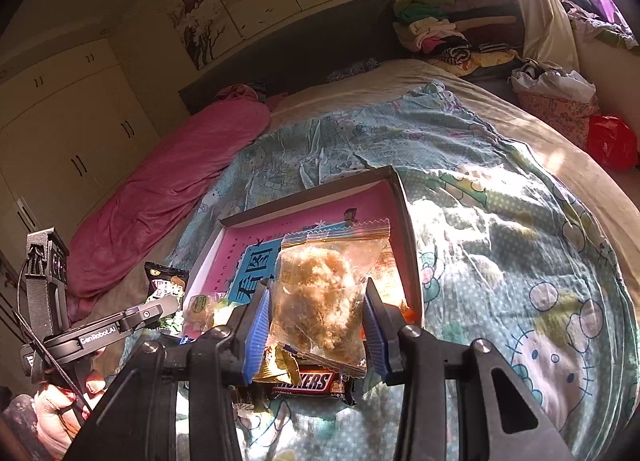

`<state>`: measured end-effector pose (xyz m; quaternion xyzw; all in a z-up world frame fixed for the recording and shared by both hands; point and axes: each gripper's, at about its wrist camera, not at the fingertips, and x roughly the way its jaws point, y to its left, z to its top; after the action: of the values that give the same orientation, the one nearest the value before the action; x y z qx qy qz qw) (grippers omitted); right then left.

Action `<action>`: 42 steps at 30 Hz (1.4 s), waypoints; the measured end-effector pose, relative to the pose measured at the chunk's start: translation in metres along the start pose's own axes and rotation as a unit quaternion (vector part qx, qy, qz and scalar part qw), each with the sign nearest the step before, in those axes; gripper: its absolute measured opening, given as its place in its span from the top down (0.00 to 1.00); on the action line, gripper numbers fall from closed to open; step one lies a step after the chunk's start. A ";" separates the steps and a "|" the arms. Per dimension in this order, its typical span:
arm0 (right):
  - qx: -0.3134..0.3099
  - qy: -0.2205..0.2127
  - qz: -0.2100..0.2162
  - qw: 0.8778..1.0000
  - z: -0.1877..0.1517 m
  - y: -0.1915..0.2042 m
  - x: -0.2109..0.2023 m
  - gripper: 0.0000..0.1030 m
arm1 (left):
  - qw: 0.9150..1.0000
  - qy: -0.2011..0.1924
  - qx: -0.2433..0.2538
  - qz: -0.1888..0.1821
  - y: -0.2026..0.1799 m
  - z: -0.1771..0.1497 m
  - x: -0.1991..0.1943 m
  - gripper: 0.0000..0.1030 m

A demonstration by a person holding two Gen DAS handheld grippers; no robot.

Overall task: Organize snacks
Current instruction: 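Lift the green-pea packet with the left gripper while the right lifts the bread bag over the box, then lower the green-pea packet into the box with the left gripper while the right lowers the bread bag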

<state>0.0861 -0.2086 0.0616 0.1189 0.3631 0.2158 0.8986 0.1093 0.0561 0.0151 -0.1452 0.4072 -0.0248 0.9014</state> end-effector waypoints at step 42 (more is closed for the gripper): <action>-0.012 0.037 -0.047 0.998 -0.003 -0.008 0.049 0.58 | 0.999 0.036 0.004 -0.004 0.000 -0.011 0.053 0.78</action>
<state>0.1180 -0.1923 0.0276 0.0831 0.3990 0.1817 0.8949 0.1365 0.0449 -0.0298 -0.1425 0.4389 -0.0350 0.8865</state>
